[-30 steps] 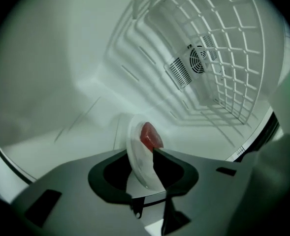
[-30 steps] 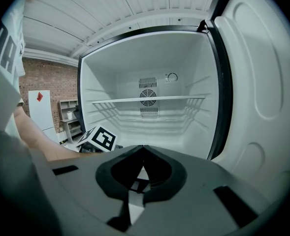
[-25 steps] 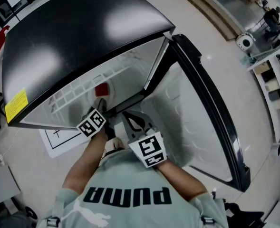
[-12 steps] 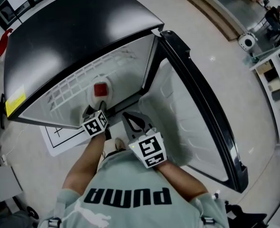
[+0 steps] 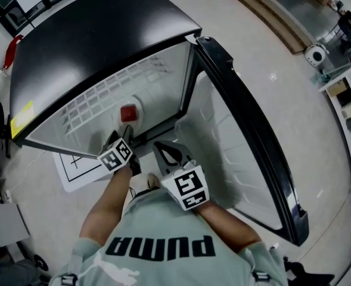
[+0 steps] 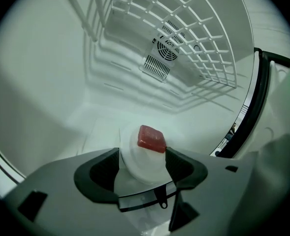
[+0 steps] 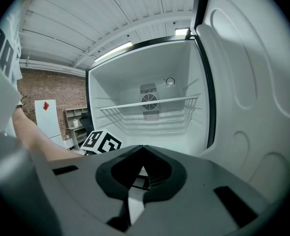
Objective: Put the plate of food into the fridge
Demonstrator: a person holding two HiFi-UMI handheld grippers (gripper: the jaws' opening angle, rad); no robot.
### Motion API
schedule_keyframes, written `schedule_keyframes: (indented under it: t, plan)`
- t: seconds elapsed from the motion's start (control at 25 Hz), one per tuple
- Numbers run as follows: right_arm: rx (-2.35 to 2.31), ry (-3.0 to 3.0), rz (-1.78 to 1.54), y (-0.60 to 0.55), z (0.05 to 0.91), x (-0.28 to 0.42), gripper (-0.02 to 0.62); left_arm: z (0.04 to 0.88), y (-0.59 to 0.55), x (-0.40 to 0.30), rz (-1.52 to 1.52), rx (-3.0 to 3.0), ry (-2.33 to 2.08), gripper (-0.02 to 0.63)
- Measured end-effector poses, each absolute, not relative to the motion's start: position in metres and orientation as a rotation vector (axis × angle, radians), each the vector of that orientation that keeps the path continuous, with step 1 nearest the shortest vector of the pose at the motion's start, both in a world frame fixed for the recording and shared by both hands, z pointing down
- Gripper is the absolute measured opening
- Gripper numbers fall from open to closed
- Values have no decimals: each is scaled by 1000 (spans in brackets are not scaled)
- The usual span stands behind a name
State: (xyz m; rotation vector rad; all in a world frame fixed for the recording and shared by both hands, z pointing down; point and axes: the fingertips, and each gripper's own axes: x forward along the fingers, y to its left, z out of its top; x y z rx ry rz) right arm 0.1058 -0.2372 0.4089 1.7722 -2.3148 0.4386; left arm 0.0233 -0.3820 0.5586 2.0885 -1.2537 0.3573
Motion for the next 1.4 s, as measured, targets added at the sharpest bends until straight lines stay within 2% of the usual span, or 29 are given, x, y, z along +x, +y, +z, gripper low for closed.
schedule_keyframes:
  t: [0.48, 0.52, 0.68, 0.84, 1.04, 1.4]
  plan:
    - [1740, -2345, 424, -229, 412, 97, 5, 517, -346, 26, 234, 2191, -1135, 274]
    - [1733, -2351, 423, -227, 412, 95, 5, 512, -340, 26, 222, 2206, -1122, 266]
    - [1717, -2369, 407, -219, 414, 89, 5, 490, -316, 20, 199, 2283, -1130, 122]
    - [1717, -2393, 416, -208, 412, 85, 5, 474, -291, 12, 208, 2339, -1168, 43]
    - [1721, -2408, 413, -192, 413, 83, 5, 462, -263, 2, 193, 2366, -1203, 7]
    - [1719, -2425, 375, -168, 414, 79, 5, 442, -214, -2, 195, 2428, -1203, 6]
